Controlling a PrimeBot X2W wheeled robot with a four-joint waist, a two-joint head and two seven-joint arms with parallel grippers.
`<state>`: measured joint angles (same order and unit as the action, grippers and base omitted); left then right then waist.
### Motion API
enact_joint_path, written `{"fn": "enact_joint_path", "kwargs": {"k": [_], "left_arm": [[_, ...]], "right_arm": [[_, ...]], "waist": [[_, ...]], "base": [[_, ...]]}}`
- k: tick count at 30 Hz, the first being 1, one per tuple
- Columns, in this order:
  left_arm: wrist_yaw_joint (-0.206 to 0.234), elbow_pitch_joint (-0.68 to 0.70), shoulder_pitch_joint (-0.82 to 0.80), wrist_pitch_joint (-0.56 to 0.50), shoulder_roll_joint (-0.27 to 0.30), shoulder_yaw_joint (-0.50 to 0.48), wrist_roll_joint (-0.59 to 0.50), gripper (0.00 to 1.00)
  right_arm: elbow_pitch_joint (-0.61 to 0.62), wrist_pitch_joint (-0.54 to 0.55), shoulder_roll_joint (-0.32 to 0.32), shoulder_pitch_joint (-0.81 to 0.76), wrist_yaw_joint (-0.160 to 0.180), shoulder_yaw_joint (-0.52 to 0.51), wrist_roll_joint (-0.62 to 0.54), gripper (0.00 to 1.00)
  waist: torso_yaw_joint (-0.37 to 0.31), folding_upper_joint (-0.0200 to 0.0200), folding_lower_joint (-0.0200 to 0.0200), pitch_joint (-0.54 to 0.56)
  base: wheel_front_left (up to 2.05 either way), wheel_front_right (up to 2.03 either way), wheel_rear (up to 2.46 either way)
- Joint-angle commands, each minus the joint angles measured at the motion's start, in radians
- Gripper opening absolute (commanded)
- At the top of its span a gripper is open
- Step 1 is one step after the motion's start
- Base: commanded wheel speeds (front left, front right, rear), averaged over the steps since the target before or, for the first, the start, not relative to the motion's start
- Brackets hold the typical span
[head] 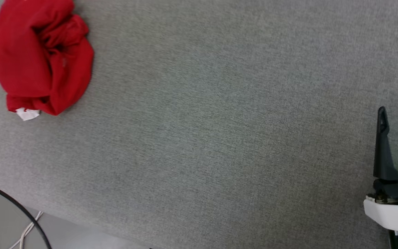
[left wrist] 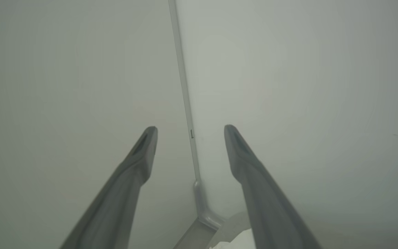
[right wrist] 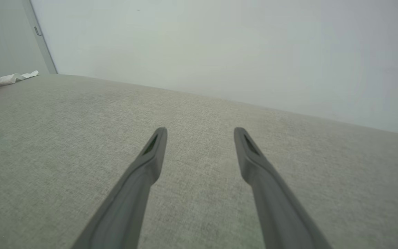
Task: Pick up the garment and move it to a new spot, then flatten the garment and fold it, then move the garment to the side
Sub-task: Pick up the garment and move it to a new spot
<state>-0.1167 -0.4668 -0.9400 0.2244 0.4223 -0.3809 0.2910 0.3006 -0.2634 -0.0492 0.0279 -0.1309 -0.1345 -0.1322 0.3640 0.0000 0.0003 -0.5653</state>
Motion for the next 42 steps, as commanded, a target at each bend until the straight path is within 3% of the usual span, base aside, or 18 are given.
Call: {"fn": "enact_joint_path", "kwargs": {"k": [1,5,10,17,20,25,30,32,33,42], "left_arm": [[-0.007,-0.035,-0.042,-0.028,0.034,0.018,0.026,1.00],[-0.012,-0.124,-0.098,-0.159,0.116,0.129,0.119,1.00],[-0.012,-0.183,-0.115,-0.408,0.217,0.285,0.318,1.00],[-0.012,-0.134,-0.031,-0.797,0.343,0.492,0.637,1.00],[-0.012,-0.108,0.002,-0.919,0.395,0.535,0.740,1.00],[-0.012,-0.119,0.040,-1.003,0.404,0.600,0.811,1.00],[-0.012,-0.162,0.041,-0.993,0.370,0.640,0.822,1.00],[-0.012,-0.183,0.044,-0.988,0.367,0.655,0.824,0.08],[-0.012,-0.188,0.043,-0.986,0.368,0.661,0.825,0.00],[-0.012,-0.130,-0.014,-0.910,0.453,0.719,0.802,0.00]], "right_arm": [[0.023,-0.002,-0.002,0.027,0.000,-0.003,-0.010,1.00],[0.067,-0.002,-0.002,0.046,0.000,0.002,-0.019,1.00],[0.105,-0.002,-0.002,0.068,0.000,0.019,-0.026,1.00],[0.154,-0.002,-0.002,0.081,0.000,0.041,-0.031,1.00],[0.172,-0.002,-0.002,0.082,0.000,0.050,-0.034,1.00],[0.187,-0.002,-0.002,0.091,0.000,0.058,-0.042,1.00],[0.192,-0.002,-0.002,0.103,0.000,0.075,-0.042,1.00],[0.188,-0.002,-0.002,0.108,0.000,0.081,-0.036,1.00],[0.186,-0.002,-0.002,0.111,0.000,0.080,-0.031,1.00],[0.142,-0.002,-0.002,0.107,0.000,0.088,0.018,1.00]], "waist": [[-0.032,0.0000,-0.0003,-0.061],[-0.046,0.0000,-0.0003,-0.103],[-0.064,0.0000,-0.0003,-0.140],[-0.104,0.0000,-0.0003,-0.167],[-0.119,0.0000,-0.0003,-0.178],[-0.134,0.0000,-0.0003,-0.199],[-0.148,0.0000,-0.0003,-0.198],[-0.156,0.0000,-0.0003,-0.191],[-0.159,0.0000,-0.0003,-0.186],[-0.164,0.0000,-0.0003,-0.079]], "base": [[0.00,0.00,0.00],[0.00,0.00,0.00],[0.00,0.00,0.00],[0.00,0.00,0.00],[0.00,0.00,0.00],[0.00,0.00,0.00],[0.00,0.00,0.00],[0.00,0.00,0.00],[0.00,0.00,0.00],[0.00,0.00,0.00]]}}
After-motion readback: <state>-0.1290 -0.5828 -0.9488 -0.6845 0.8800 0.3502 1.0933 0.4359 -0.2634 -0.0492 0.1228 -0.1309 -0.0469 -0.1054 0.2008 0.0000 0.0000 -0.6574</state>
